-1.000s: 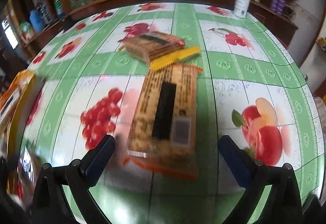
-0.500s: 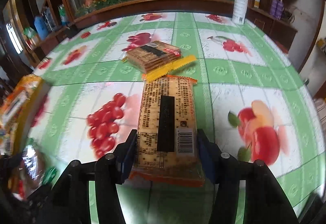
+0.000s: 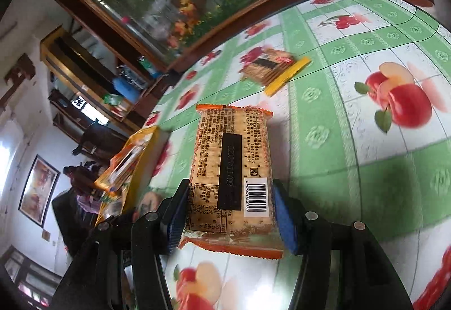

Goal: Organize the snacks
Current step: 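Lift the brown cracker pack with right tool while left tool holds the XiangCong pack, then carry the brown cracker pack and XiangCong pack over the white tray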

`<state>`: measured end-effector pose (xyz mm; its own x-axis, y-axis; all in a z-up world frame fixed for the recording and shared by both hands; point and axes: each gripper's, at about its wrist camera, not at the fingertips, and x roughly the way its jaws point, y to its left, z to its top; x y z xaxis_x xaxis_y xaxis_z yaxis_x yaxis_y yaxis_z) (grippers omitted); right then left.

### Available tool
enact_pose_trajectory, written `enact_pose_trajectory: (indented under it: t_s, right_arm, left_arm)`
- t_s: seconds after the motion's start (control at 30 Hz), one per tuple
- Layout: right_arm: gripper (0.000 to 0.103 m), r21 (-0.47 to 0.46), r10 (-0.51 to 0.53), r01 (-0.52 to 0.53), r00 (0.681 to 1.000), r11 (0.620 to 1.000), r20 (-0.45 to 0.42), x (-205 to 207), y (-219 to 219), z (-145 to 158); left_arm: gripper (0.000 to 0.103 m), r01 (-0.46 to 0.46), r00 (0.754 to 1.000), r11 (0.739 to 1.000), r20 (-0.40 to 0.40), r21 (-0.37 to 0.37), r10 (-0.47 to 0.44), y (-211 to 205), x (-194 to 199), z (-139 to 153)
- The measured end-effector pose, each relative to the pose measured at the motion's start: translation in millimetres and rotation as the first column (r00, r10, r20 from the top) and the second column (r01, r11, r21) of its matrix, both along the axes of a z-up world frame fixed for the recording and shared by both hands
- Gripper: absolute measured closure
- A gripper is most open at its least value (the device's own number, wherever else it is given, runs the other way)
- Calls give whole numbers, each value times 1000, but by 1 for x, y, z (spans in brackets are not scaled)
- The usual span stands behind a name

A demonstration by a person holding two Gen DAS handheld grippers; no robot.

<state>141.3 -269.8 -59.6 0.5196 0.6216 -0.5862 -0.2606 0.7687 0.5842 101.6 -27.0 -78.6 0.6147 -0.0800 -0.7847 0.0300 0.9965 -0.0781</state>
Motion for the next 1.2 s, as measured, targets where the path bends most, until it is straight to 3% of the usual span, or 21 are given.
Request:
enact_pose_trajectory:
  t_s: [0.57,0.8,1.2]
  right_arm:
    - [46,112,76,-81,996,990,46,-61,23,-10]
    - [46,146,75,-92,990,985,121,-76,29,2]
    - [46,113,149,-165,980,980,134,-90,61,10]
  left_arm:
    - [26,-52,991,995,128,87,41,-11,-55,38]
    - [26,-101,982,990,171,99,83,3,-70,52]
    - [26,-203,957,974,229,100,176,41,-91,65]
